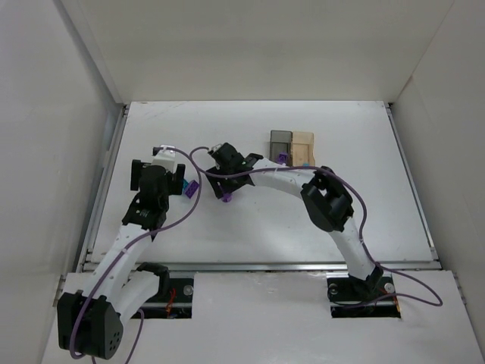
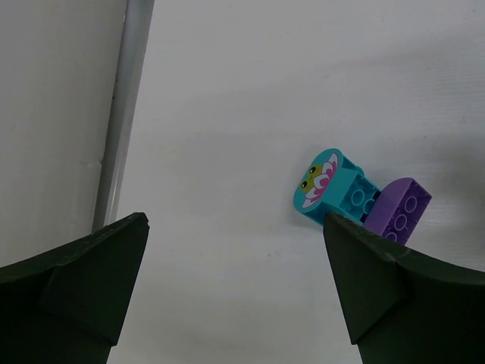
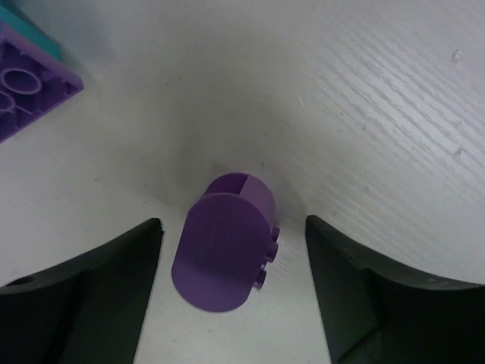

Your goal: Sort the legos into containers by color

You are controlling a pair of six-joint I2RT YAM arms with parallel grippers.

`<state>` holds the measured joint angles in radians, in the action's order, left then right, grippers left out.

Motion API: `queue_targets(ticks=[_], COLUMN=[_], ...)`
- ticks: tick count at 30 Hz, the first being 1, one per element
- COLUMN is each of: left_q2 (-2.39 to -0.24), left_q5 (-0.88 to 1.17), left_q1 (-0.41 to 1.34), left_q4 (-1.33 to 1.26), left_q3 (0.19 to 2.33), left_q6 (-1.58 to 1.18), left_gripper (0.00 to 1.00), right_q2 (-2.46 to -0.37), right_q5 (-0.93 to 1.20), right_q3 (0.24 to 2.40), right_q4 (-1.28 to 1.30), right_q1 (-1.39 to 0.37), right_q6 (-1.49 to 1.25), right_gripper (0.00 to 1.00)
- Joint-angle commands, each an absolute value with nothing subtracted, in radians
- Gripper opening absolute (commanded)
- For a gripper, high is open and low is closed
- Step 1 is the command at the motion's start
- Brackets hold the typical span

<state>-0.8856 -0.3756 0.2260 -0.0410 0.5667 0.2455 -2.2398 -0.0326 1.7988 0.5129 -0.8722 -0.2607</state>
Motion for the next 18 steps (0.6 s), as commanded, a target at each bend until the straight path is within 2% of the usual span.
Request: queue_targets(ticks=[1,3,4,5,7,8,10,11,18], left_q2=[-0.856,-0.856,-0.856,-0.856,-0.856,-0.856,-0.856,-0.856,-0.808], left_q5=[-0.39,-0.39,-0.381,-0.37,-0.351,-0.341,-0.305,-0.296,-0.125], left_q1=[0.222,0.222,0.222,0.222,0.222,0.222,0.222,0.222,0.222], left_q4=[-0.072,-0.072,-0.072,-0.072,-0.052,-0.052,-0.041,-0.041,-0.041], left_q3=[0.557,0.557,0.557,0.557,0.557,0.557,0.568,0.578,0.569], left_q6=[0.196,0.196,0.196,0.196,0.196,0.196,0.196,0.205,0.268], left_gripper=[1.0,1.0,1.0,1.0,1.0,1.0,1.0,1.0,1.0], right_q2=[-2.27,-2.27,-2.27,-2.261,-2.243,-2.221,-2.195,-2.166,-2.033], right_q5=[-0.087,-0.097,-0.097,-0.097,-0.087,-0.087,-0.087,-0.087,0.017], right_q3=[1.848,1.848,1.838,1.838,1.829,1.829,1.818,1.818,1.841], right_q4=[0.528,0.518,0.505,0.494,0.485,0.485,0.485,0.485,0.497], right_q1=[-0.893,-0.893,-0.893,-0.893,-0.893,-0.893,-0.893,-0.893,-0.75], right_q6=[-0.275,-0.275,-0.275,-0.275,-0.284,-0.284,-0.284,-0.284,-0.33], right_gripper=[0.74,0.6,0.44,0.35,0.23,0.13,0.04,0.0,0.0])
